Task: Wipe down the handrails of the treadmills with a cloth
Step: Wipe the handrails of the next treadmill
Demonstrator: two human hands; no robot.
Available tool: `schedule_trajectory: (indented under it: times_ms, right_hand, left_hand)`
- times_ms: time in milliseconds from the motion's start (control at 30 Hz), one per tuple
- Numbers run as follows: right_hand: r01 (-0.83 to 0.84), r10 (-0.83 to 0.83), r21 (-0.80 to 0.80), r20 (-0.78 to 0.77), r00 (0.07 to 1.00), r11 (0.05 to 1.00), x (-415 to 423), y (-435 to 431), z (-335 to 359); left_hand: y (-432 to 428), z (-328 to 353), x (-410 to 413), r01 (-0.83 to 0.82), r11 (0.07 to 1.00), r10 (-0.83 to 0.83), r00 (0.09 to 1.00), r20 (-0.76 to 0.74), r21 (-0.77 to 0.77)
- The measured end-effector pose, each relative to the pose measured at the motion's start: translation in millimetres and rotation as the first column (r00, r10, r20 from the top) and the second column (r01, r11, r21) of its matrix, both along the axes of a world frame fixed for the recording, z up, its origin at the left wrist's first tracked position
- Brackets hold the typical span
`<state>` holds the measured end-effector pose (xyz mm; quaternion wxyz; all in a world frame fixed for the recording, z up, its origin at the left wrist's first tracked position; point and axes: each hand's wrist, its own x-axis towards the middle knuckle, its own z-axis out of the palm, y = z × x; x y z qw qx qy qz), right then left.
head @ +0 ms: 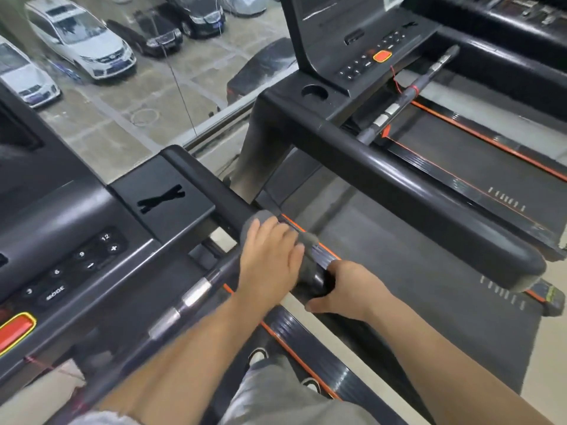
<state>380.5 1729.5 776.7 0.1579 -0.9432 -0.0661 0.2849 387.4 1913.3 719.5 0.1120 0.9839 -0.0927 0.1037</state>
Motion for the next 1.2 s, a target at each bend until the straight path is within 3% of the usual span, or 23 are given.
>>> schedule_trajectory:
  times_ms: [167, 267, 333, 400, 467, 533, 600, 667, 767, 867, 967, 1100, 1200]
  right_hand:
    - [-0.004, 0.006, 0.021, -0.073, 0.997, 1.000, 5.2, -7.4, 4.7]
    - [0.052, -0.043, 0.059, -0.148, 0.988, 0.997, 3.9, -11.0, 8.8]
    - [0.103, -0.088, 0.077, -0.168, 0.982, 0.992, 2.0, -11.6, 9.3]
    - [0.172, -0.147, 0.132, -0.180, 0.973, 0.976, -3.1, -15.3, 8.0]
    - [0.225, -0.202, 0.134, -0.166, 0.965, 0.965, -12.3, -20.6, 6.6]
    - [0.244, -0.238, 0.037, -0.122, 0.964, 0.969, -21.1, -25.2, 7.3]
    - [0.246, -0.253, -0.090, -0.087, 0.963, 0.965, -28.6, -26.7, 6.7]
    - [0.249, -0.263, -0.157, -0.074, 0.962, 0.956, -35.2, -24.2, 1.7]
    - [0.236, -0.235, -0.216, 0.030, 0.972, 0.948, -39.1, -15.9, -7.1]
    - [0.254, -0.241, -0.210, 0.084, 0.967, 0.944, -41.2, -13.5, -11.4]
    - [0.289, -0.276, -0.159, 0.100, 0.956, 0.944, -44.8, -15.8, -11.0]
    - [0.322, -0.311, -0.141, 0.092, 0.946, 0.936, -48.0, -15.9, -8.7]
    - [0.337, -0.330, -0.170, 0.067, 0.942, 0.926, -46.9, -14.6, -6.3]
  left_hand:
    - [-6.5, -25.5, -62.4, 0.227, 0.973, -0.229, 0.971, -0.071, -0.030]
    - [18.1, -11.9, -20.9, 0.355, 0.933, -0.353, 0.935, -0.044, 0.055]
    - [23.0, 6.9, 18.0, 0.307, 0.945, -0.301, 0.951, -0.067, 0.114]
    - [15.1, 32.2, 51.9, 0.241, 0.944, -0.181, 0.950, -0.255, 0.227]
    - [2.0, 43.8, 79.8, 0.259, 0.910, -0.072, 0.867, -0.492, 0.323]
    - [-7.9, 48.8, 96.1, 0.322, 0.887, -0.022, 0.743, -0.668, 0.330]
    - [-15.5, 48.4, 96.7, 0.381, 0.871, -0.037, 0.680, -0.732, 0.310]
    - [-21.0, 41.1, 81.0, 0.421, 0.865, -0.140, 0.726, -0.673, 0.274]
    - [-18.2, 28.9, 32.4, 0.425, 0.889, -0.341, 0.863, -0.373, 0.172]
    - [-6.2, 2.1, -23.0, 0.476, 0.879, -0.465, 0.866, -0.186, 0.019]
    - [9.6, -20.3, -51.8, 0.528, 0.849, -0.522, 0.845, -0.116, 0.024]
    - [21.8, -14.8, -32.1, 0.624, 0.776, -0.623, 0.781, -0.039, 0.089]
    - [-3.1, 27.0, 15.5, 0.607, 0.761, -0.577, 0.795, -0.189, 0.230]
